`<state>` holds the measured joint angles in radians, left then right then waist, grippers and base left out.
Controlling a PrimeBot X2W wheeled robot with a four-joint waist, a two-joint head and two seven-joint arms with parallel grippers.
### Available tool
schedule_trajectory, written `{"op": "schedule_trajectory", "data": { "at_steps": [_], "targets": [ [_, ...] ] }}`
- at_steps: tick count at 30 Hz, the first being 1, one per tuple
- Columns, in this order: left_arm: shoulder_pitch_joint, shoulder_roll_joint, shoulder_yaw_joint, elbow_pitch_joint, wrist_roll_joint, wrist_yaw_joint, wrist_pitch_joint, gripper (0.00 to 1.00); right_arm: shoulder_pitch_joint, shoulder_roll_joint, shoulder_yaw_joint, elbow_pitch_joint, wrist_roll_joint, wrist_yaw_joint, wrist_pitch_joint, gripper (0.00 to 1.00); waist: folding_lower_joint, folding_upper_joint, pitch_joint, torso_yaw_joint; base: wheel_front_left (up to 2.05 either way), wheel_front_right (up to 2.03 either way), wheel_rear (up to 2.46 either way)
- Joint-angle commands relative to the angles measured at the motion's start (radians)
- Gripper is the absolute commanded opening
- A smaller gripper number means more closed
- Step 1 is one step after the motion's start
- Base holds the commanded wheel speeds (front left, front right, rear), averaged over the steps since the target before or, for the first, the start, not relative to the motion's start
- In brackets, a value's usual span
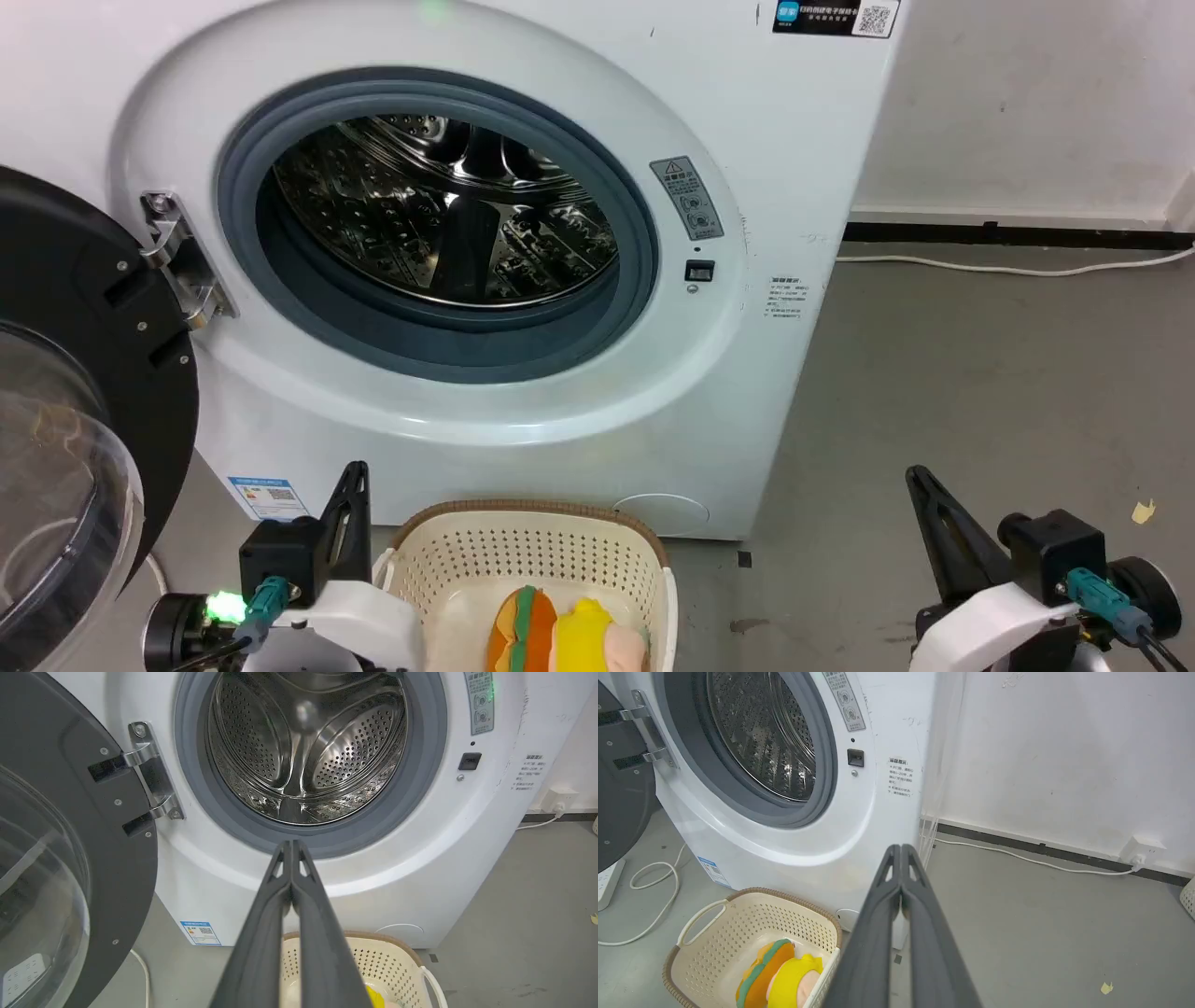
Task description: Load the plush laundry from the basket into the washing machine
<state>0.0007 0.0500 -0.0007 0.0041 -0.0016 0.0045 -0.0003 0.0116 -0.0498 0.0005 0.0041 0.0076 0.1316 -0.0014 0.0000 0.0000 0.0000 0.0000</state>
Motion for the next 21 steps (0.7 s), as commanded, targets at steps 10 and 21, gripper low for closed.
{"op": "schedule_trajectory", "data": {
  "at_steps": [10,21],
  "targets": [
    [-0.001,0.0,0.001,-0.004,0.002,-0.005,0.0,0.0,-0.012,0.0,0.0,-0.004,-0.008,-0.001,0.001,0.0,0.0,0.0,0.0,0.0,0.0,0.0,0.0],
    [-0.001,0.0,0.001,-0.004,0.002,-0.005,0.0,0.0,-0.012,0.0,0.0,-0.004,-0.008,-0.001,0.001,0.0,0.0,0.0,0.0,0.0,0.0,0.0,0.0]
  ]
}}
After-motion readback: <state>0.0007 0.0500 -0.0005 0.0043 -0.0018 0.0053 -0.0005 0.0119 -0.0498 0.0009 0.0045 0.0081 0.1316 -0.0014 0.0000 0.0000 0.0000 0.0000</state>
